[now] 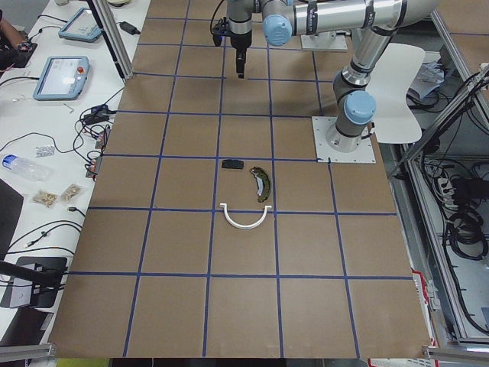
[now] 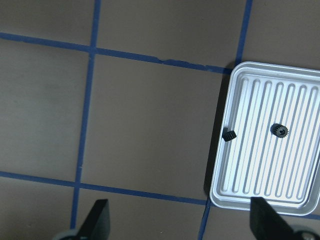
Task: Place bearing gear from tray to pile
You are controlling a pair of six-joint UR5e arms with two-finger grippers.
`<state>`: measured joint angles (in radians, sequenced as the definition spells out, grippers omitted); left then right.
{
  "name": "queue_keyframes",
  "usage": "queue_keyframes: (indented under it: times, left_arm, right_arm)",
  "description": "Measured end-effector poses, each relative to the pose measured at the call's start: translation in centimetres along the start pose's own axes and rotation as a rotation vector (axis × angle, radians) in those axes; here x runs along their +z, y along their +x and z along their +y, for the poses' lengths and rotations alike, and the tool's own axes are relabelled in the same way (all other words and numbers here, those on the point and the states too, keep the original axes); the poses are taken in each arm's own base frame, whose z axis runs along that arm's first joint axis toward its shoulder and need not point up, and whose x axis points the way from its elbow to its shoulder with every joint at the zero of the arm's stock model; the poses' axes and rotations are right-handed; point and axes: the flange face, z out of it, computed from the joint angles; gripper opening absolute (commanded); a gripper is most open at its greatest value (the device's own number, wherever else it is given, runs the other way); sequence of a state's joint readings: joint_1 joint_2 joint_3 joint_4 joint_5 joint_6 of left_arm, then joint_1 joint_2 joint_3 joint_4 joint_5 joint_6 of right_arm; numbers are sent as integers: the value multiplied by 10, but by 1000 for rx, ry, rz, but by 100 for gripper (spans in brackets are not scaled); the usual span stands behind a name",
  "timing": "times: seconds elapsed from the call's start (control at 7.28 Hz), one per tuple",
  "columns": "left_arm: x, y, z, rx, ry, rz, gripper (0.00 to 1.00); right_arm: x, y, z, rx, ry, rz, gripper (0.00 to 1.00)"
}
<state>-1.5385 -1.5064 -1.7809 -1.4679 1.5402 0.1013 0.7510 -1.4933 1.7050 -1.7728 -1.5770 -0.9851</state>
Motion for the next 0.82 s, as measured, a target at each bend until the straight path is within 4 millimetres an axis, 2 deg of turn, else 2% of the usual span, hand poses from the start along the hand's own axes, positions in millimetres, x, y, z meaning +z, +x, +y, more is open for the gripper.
queue_keyframes:
  times: [0.27, 0.41, 0.55, 0.69, 0.82]
  left_arm:
    - [0, 0, 0, 1, 0, 0, 100]
    - [0, 0, 0, 1, 0, 0, 100]
    - [0, 0, 0, 1, 0, 0, 100]
    - [0, 0, 0, 2, 0, 0, 100]
    - [0, 0, 0, 2, 0, 0, 100]
  right_arm:
    - [76, 77, 10, -28, 18, 7, 100]
    - [109, 105, 12, -55, 34, 24, 100]
    - [136, 124, 14, -71, 55, 27, 100]
    - [154, 135, 13, -78, 74, 27, 92]
    - [165, 139, 12, -81, 84, 28, 88]
